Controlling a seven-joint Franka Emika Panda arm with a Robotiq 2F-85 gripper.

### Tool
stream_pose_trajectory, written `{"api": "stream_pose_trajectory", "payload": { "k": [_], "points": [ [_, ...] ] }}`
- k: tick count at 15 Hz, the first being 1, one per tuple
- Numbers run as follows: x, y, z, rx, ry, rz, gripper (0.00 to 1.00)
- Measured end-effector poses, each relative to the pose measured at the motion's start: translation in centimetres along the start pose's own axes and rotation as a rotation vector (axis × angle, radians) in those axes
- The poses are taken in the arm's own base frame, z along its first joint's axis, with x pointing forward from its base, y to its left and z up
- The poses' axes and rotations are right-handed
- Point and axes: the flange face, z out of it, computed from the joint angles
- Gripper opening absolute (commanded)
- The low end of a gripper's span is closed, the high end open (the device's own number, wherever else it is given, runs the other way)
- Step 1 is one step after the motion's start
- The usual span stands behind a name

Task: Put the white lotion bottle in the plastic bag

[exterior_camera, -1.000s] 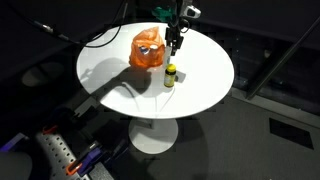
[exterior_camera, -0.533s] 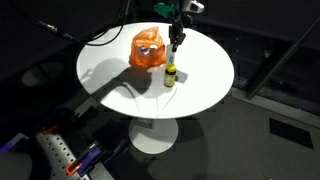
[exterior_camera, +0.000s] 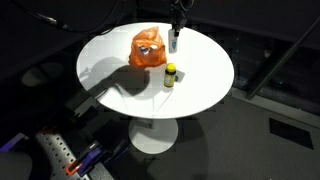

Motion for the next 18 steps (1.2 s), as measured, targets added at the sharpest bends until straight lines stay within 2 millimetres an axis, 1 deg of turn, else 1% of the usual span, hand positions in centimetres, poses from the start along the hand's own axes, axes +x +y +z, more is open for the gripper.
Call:
{"api": "stream_pose_trajectory", "payload": {
  "k": [5,8,11,18],
  "points": [
    [-2.6,-3.4,-3.8,0.028,0.042,-0.056,0.11],
    [-4.2,-5.2,-5.1,0.037,0.057,-0.087,0.11],
    [-5.1,-6.2,-5.3,0.036,0.053,-0.105,0.11],
    [-6.7,-6.9,-3.8,0.010,-0.035,-0.133,0.11]
  ]
}}
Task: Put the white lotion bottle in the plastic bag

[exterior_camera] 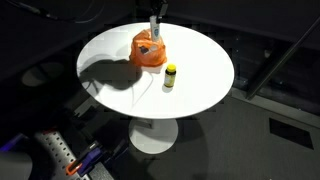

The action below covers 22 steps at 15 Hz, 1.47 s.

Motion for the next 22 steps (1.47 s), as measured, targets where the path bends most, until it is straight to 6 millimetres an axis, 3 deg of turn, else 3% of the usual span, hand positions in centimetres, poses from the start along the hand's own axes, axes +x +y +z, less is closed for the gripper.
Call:
{"api": "stream_pose_trajectory", "payload": {
  "k": [10,19,20,22],
  "points": [
    [-0.2,-1.4,6.4,-0.033,-0.085,-0.035,0.11],
    [0.2,-1.5,6.5,-0.026,-0.078,-0.069,0.11],
    [0.2,-1.5,6.5,-0.026,-0.078,-0.069,0.49],
    [0.2,-1.5,6.5,-0.025,-0.077,-0.070,0.67]
  ]
}}
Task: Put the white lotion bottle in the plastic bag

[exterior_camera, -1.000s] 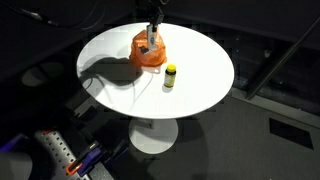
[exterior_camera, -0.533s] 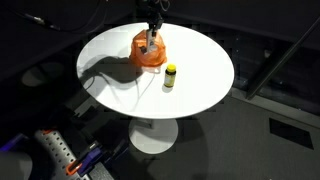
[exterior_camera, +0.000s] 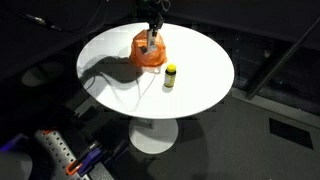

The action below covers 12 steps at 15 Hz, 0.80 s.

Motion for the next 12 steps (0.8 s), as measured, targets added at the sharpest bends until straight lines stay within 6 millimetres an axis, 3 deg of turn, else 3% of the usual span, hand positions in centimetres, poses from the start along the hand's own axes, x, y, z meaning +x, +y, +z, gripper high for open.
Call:
{"api": "stream_pose_trajectory", "payload": {
  "k": [3,5,12],
  "points": [
    [0.1,0.1,0.3,-0.002,-0.004,-0.002,0.91],
    [0.2,0.3,0.5,-0.002,-0.006,-0.004,1.00],
    [0.9,1.4,-0.5,0.009,0.009,-0.005,0.99]
  ]
}}
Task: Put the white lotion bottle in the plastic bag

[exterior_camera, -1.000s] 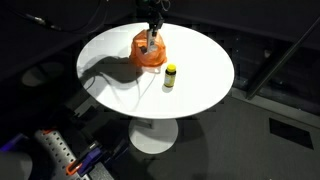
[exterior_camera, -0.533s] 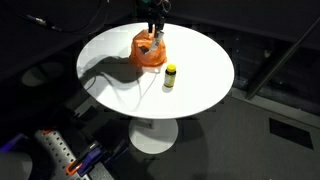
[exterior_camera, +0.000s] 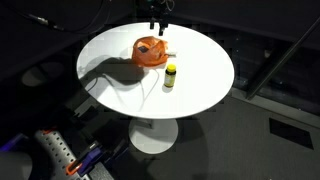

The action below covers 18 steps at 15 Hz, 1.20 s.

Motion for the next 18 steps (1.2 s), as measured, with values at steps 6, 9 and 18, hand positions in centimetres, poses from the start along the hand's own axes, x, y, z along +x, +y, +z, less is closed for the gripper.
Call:
{"api": "stream_pose_trajectory", "payload": {
  "k": [6,9,18],
  "points": [
    [2.4,4.2,-2.5,0.035,0.063,0.091,1.00],
    [4.0,7.1,-2.9,0.074,0.091,0.181,1.00],
    [6.9,8.5,2.0,0.158,0.086,0.434,1.00]
  ]
}}
